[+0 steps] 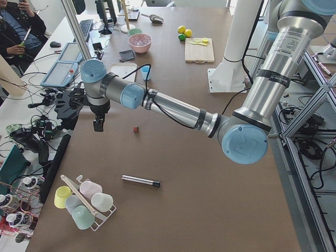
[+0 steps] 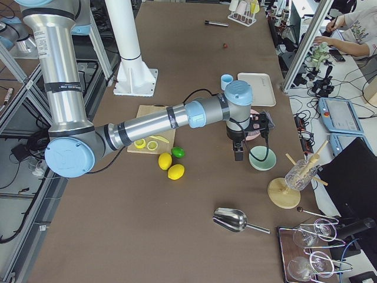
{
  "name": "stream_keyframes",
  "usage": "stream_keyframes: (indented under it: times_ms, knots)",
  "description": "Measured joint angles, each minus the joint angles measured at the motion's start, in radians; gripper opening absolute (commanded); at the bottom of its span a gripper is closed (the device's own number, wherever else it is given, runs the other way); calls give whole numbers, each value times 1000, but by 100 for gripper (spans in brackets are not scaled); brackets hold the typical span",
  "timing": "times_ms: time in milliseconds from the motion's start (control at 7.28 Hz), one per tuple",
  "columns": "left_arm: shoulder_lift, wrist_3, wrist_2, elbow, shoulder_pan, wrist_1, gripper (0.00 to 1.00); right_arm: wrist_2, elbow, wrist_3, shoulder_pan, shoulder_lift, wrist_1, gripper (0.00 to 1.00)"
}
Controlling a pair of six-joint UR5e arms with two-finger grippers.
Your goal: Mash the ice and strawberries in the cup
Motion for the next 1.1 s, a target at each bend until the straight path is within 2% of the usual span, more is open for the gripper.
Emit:
stream_keyframes:
  times_ms: [412,686,1098]
  knots:
    - [28,-1,-1,-37,0,2,98,11,12,7,-6,1,2,100]
    - [34,-1,-1,-38,5,-1,98,16,17,11,-47,46,4,100]
    - [35,0,0,-37,8,-4,98,-94,-12,11,-169,167,4,100]
